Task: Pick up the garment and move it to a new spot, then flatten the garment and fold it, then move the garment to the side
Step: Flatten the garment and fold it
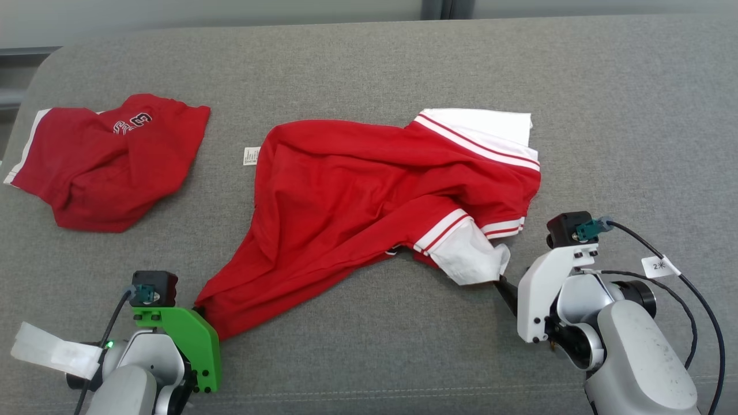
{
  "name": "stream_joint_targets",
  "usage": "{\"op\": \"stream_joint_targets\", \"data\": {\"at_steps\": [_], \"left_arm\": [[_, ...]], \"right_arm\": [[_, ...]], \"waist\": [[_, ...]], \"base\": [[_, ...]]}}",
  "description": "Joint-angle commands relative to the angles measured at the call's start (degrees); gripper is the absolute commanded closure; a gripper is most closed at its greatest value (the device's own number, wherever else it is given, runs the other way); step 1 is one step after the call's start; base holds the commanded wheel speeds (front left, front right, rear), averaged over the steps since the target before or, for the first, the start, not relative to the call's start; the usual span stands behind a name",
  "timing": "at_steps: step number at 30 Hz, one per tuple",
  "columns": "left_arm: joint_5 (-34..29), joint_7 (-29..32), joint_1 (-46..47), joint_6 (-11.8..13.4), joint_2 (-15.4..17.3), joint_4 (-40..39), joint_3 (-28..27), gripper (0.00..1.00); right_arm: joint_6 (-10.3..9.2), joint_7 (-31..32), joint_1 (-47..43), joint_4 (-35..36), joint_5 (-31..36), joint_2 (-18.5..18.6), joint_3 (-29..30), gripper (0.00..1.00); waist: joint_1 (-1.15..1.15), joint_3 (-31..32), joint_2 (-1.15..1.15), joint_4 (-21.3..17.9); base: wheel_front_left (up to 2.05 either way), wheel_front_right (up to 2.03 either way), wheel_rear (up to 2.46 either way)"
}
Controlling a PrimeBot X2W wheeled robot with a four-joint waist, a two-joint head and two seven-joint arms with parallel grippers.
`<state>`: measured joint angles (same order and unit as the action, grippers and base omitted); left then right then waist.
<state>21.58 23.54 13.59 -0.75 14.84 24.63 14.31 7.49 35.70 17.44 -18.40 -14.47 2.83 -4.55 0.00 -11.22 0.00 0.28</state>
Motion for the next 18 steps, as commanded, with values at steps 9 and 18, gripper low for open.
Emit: {"op": "stream_joint_targets", "data": {"at_steps": [9, 18], "left_arm": [[0.98, 0.07, 0.39, 0.56, -0.37, 0.68, 0.34, 1.0], [1.42, -0.23, 0.8, 0.67, -0.09, 1.44, 0.61, 1.0]], "right_arm": [[0.01, -0.48, 1.03, -1.35, -0.62, -0.02, -1.95, 0.02], [0.01, -0.43, 0.1, -0.31, -1.57, 0.02, -5.28, 1.0]], "waist": [[0.0, -1.43, 0.0, 0.5], [0.0, -1.93, 0.0, 0.42]], "base": [[0.0, 0.0, 0.0], [0.0, 0.0, 0.0]]}}
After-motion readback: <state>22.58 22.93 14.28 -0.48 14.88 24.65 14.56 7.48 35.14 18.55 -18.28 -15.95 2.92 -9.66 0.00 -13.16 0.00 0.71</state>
